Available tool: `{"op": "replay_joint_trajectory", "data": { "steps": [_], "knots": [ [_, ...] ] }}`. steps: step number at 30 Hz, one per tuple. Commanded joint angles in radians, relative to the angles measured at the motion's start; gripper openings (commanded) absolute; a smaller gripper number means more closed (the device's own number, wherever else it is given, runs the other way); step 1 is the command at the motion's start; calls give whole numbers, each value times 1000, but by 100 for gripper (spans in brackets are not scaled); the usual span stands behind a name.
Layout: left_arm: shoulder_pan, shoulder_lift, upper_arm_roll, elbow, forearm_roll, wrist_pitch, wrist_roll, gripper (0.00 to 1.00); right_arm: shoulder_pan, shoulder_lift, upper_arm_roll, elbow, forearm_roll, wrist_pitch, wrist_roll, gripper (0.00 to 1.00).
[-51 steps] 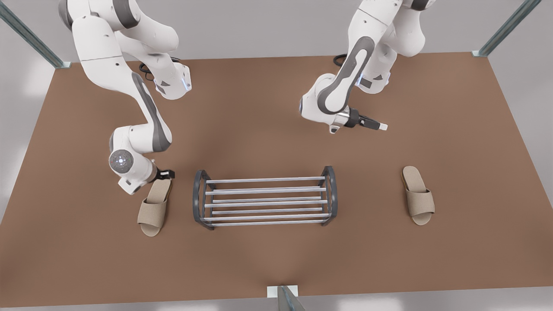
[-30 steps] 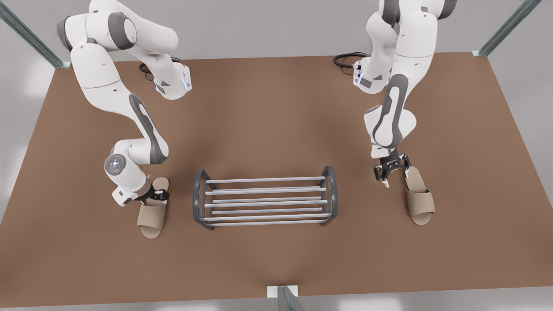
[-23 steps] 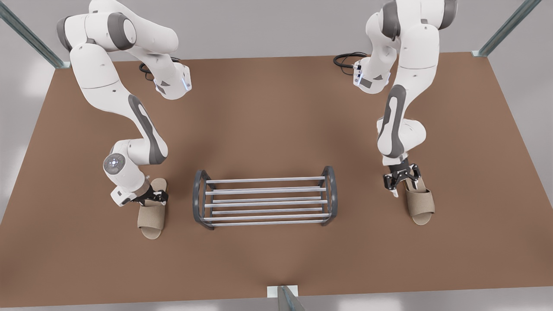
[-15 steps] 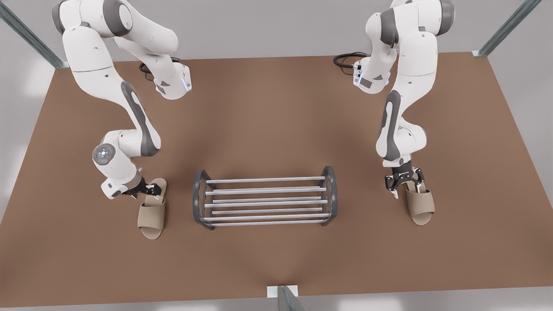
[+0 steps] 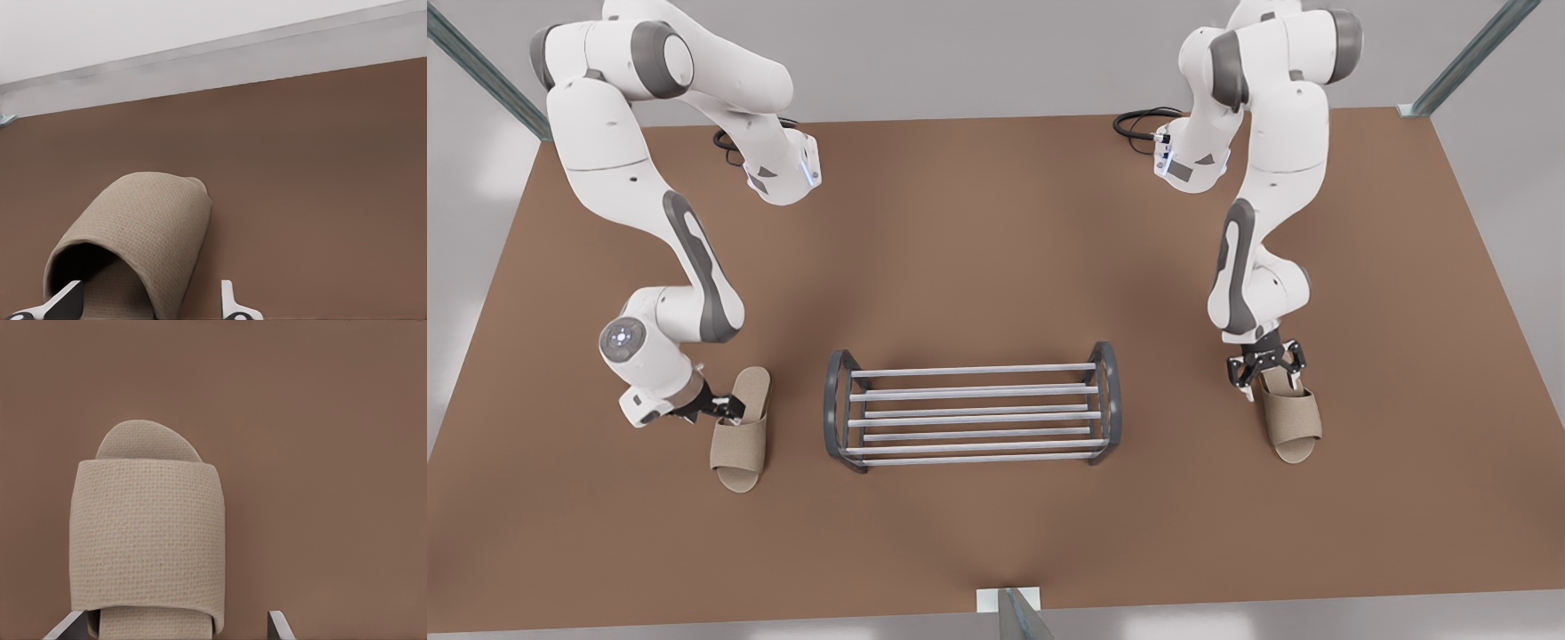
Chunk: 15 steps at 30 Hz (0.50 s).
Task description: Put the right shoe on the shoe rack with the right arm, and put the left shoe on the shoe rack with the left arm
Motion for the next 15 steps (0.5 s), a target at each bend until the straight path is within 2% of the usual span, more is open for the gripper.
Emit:
{"op": "replay_joint_trajectory", "data": {
  "steps": [1,15],
  "knots": [
    [0,20,0,14,-1,-3,-924,100,2,7,0,7,2,1,-35,100],
    [65,86,-37,116,0,-1,-922,100,-7,16,1,-27,2,9,-42,100]
  ]
}}
